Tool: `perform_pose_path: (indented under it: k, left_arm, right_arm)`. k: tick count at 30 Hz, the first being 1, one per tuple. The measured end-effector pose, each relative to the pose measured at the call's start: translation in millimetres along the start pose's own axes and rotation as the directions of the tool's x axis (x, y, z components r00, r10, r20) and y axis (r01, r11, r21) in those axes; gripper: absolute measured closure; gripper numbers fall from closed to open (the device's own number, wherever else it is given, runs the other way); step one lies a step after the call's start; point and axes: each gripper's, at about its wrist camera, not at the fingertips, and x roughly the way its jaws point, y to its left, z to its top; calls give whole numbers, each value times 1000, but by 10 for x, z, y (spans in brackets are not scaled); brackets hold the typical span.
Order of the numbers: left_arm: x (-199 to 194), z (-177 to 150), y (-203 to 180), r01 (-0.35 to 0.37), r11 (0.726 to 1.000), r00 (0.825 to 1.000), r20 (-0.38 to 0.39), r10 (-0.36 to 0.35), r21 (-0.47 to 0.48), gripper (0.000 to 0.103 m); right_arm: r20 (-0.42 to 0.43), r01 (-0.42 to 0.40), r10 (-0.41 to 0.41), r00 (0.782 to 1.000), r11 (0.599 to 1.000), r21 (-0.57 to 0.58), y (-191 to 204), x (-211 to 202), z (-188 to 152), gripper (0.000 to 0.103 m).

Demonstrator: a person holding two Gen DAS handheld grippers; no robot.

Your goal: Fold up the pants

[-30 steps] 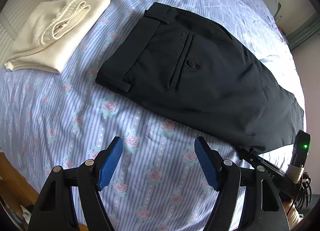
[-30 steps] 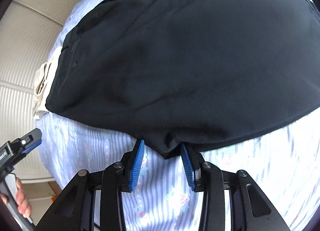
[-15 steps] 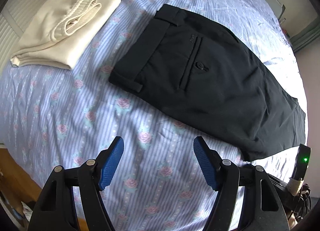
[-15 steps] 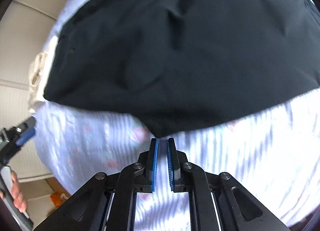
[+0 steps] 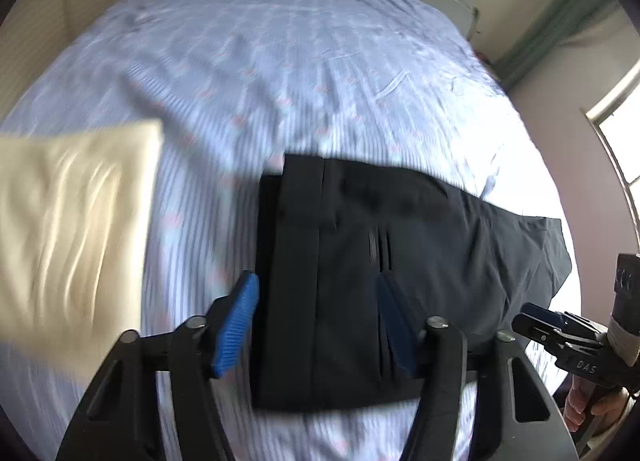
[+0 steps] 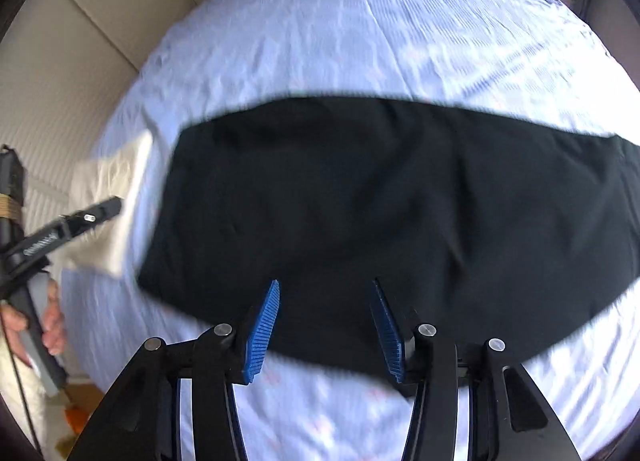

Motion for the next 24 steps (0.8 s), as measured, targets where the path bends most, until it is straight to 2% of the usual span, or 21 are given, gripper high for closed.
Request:
perform_pose_path:
  k: [4, 9, 11, 14, 16, 19, 22, 23, 24]
  left_arm:
    - [374, 345, 141, 49, 999, 998, -48, -49, 15, 56]
    - [750, 415, 294, 75, 997, 989, -125, -77, -18, 58]
    - [811, 377, 333, 126, 990, 977, -165, -134, -58, 77]
    - [654, 300, 357, 195, 979, 972, -119, -202, -63, 80]
    - [568, 260, 411, 268, 959, 956, -99, -277, -91, 81]
    - [746, 254, 497, 237, 962, 957, -136, -255, -132, 81]
    - [948, 212, 564, 231, 951, 948, -172, -267, -204, 80]
    - [946, 199, 565, 216, 954, 953, -166, -253, -209, 80]
    - [910, 191, 567, 203, 956, 958, -157, -238, -212, 91]
  right_arm:
    - [46, -25, 25, 999, 1000, 2, 273, 204, 353, 54]
    - [40, -49, 50, 998, 999, -15, 574, 427, 525, 54]
    - [26, -45, 46, 999, 999, -30, 632, 480, 514, 54]
    - [0, -43, 43, 999, 998, -44, 670, 528, 438, 54]
    - [-11, -42, 41, 999, 998, -51, 700, 546, 407, 54]
    - [-23, -44, 43, 999, 998, -53, 689, 555, 345, 54]
    - [-40, -44, 42, 998, 998, -54, 730, 599, 345, 54]
    - [-38, -43, 41, 998, 997, -58, 743, 596, 346, 54]
    - [-35, -42, 40, 999, 997, -63, 758, 586, 349, 54]
